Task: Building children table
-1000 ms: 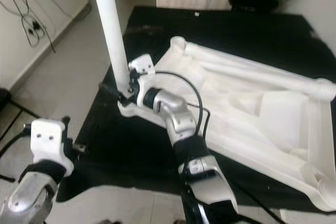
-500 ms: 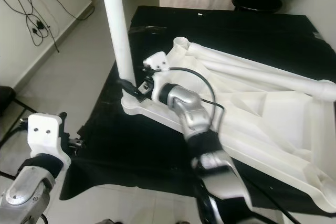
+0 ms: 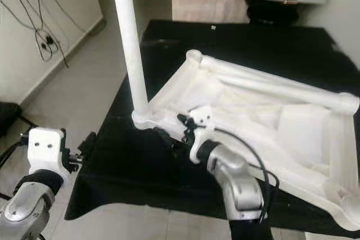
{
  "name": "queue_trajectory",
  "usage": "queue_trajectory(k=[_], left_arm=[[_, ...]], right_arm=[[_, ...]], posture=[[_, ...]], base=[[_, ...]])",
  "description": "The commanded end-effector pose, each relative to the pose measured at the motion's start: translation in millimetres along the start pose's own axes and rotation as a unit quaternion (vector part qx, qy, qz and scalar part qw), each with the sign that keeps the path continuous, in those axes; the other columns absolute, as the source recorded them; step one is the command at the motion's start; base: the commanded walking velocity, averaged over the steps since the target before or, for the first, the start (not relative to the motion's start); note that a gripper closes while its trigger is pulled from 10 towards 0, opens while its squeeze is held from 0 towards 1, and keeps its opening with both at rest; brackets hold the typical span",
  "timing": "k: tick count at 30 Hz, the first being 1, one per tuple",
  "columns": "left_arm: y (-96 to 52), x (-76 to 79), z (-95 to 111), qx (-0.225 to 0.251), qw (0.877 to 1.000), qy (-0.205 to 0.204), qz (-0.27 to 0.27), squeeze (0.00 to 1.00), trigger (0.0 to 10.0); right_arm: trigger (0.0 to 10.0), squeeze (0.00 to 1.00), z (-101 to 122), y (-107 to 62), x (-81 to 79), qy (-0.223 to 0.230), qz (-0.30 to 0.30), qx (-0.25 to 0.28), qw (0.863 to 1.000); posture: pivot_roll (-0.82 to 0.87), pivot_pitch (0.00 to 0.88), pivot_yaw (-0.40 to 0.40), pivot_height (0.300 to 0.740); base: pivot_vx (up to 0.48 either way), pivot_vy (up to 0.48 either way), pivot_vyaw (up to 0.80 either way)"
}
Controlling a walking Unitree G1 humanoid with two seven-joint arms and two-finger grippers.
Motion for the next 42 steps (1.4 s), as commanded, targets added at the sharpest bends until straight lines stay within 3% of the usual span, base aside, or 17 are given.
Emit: queue_trajectory(k=[1,10,22,31,36,42], left_arm=[[0.0,-2.3,-7.8,-0.017,1.000,0.008,0.004,0.00,10.0],[-0.9,-0.8,-14.5,-0.020,1.000,-0.006,0.015,0.00,10.0],[0.5,-3.4,-11.7,-0.005,1.000,0.004,0.022,0.00,10.0],[3.4,-9.7,-16.8,-0.014,0.999,0.019,0.035,0.00,10.0],[-3.1,-14.0,-20.8,-0.011,0.998,-0.038,0.046,0.00,10.0],[-3.5,-13.0,-21.8,-0.009,0.998,-0.046,0.047,0.00,10.0]], right_arm=[[10.0,0.00,2.3,1.4,-4.8,-0.004,0.003,0.005,1.000],[10.0,0.00,2.3,7.4,-15.3,0.030,-0.017,-0.013,0.999],[10.0,0.00,-1.2,12.7,5.5,0.049,-0.095,-0.016,0.994],[10.0,0.00,-2.0,10.5,16.3,0.022,-0.142,-0.026,0.989],[10.0,0.00,-0.4,14.5,19.9,-0.003,-0.153,-0.025,0.988],[10.0,0.00,-1.4,17.3,23.1,-0.006,-0.157,-0.025,0.987]], posture=[[0.02,0.042,0.005,0.740],[0.04,0.035,-0.005,0.740],[0.04,0.032,0.007,0.740],[0.04,0.023,0.018,0.740],[0.04,0.011,0.021,0.740],[0.03,0.005,0.017,0.740]], base=[[0.000,0.480,0.00],[0.000,0.480,0.00],[0.000,0.480,0.00],[0.000,0.474,0.00],[0.000,0.064,0.00],[0.000,0.000,0.00]])
Point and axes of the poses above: a point about 5 cm out from each wrist's last joint towards the gripper, its own y axis pointing out of the wrist towards the gripper, its own z axis along the axis of the wrist's last joint, x = y × z, the point moved 5 cm from there along y, pointing out of the wrist towards the gripper, and after that the axes turned 10 degrees about -y, right-handed, at the moved point
